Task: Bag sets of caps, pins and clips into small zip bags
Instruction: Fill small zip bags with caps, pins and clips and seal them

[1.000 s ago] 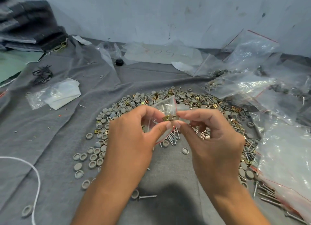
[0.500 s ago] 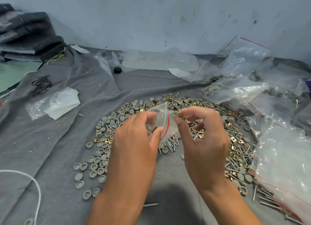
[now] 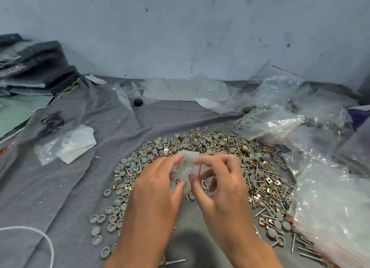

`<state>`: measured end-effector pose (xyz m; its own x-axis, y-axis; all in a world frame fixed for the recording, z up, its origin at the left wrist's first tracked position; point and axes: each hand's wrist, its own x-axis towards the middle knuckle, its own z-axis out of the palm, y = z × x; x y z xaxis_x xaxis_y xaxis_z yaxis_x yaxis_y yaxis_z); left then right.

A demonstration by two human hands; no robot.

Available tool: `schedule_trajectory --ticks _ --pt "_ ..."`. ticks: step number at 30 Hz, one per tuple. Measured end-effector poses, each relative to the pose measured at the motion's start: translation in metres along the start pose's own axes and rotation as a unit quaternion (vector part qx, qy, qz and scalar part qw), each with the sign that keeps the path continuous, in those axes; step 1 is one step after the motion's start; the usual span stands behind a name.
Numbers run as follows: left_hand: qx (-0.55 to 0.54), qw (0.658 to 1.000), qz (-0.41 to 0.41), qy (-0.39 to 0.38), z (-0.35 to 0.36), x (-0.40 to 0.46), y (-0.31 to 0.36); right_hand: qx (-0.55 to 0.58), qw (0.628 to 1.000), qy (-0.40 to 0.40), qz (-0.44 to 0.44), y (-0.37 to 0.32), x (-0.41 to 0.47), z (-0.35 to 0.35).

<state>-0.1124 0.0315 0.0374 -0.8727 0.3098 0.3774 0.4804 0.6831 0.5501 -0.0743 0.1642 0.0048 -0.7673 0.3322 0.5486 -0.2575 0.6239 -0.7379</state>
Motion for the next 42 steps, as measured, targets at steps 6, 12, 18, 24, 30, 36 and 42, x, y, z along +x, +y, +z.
schedule_trajectory --ticks 6,12,18,24,30,36,42 --pt "0.024 0.998 -0.032 0.056 -0.015 -0.003 -0.004 0.245 0.967 -0.068 0.034 -0.02 0.006 -0.011" --pt "0.005 0.974 -0.086 0.209 -0.057 0.003 -0.031 0.172 0.966 -0.143 0.131 0.018 0.014 -0.024" --pt "0.094 0.989 -0.047 0.108 -0.027 0.002 -0.047 -0.116 0.94 -0.313 0.073 0.051 -0.002 0.016" --pt "0.056 0.997 -0.045 -0.014 0.005 0.007 -0.069 -0.172 0.933 -0.302 -0.09 0.049 -0.011 0.034" --pt "0.026 0.999 -0.035 -0.025 0.011 0.011 -0.079 -0.22 0.916 -0.294 -0.159 0.043 -0.011 0.048" --pt "0.026 0.999 -0.031 -0.035 0.009 0.008 -0.08 -0.155 0.945 -0.277 -0.08 0.049 -0.014 0.052" --pt "0.016 0.998 -0.02 -0.049 0.01 0.006 -0.077 0.018 0.978 -0.207 0.021 0.042 -0.003 0.037"
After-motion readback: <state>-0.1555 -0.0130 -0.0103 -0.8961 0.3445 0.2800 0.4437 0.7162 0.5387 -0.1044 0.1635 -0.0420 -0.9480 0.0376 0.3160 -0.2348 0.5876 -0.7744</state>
